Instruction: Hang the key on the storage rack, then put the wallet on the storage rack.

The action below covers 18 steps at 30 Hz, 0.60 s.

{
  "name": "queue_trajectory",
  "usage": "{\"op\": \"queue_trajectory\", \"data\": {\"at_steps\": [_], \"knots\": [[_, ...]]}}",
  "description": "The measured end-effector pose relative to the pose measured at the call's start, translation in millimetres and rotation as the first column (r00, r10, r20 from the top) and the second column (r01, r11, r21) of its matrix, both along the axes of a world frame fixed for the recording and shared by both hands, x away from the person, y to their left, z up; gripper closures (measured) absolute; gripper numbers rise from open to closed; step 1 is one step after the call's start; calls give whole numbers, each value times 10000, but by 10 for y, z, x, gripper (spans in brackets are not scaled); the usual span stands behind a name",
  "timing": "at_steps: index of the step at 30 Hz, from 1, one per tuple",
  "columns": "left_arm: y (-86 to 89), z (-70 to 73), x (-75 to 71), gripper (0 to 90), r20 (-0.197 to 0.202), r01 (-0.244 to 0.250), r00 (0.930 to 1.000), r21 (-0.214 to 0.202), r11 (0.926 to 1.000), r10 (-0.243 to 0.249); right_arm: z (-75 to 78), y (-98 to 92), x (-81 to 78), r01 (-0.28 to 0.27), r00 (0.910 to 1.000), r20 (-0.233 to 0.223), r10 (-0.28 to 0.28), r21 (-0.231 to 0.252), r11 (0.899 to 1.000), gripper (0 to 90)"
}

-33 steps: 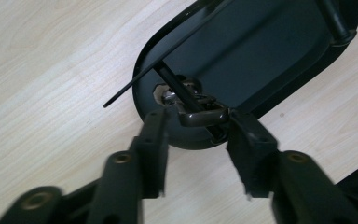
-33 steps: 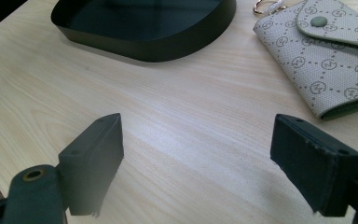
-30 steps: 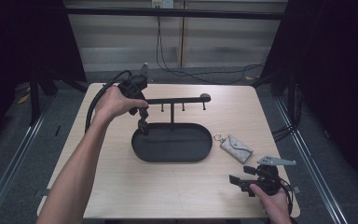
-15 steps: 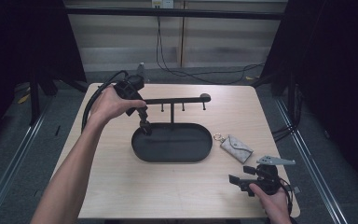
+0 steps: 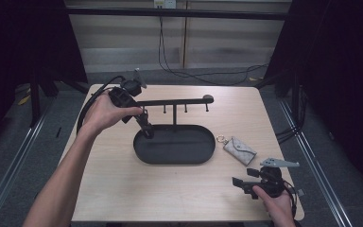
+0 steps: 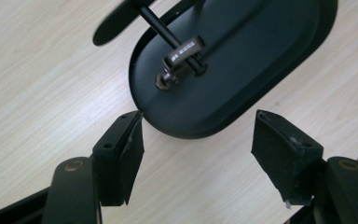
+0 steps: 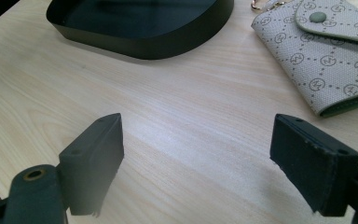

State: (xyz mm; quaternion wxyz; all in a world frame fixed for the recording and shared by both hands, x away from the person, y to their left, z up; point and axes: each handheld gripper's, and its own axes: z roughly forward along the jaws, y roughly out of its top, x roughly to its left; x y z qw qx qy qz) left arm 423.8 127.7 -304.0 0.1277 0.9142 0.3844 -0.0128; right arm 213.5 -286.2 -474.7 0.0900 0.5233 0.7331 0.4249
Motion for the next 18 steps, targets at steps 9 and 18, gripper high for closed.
{"op": "queue_trajectory", "data": {"at_steps": [9,18], "knots": [[52,6,-191,335,500,320,9983,-584,9978,-291,-4,-3,3,38,10000,-18,-38,-1,10000,173],[186,-97,-363,334,865,408,9957,-940,9947,-327,-8,-9,16,116,9999,-73,-116,47,9999,176]]}}
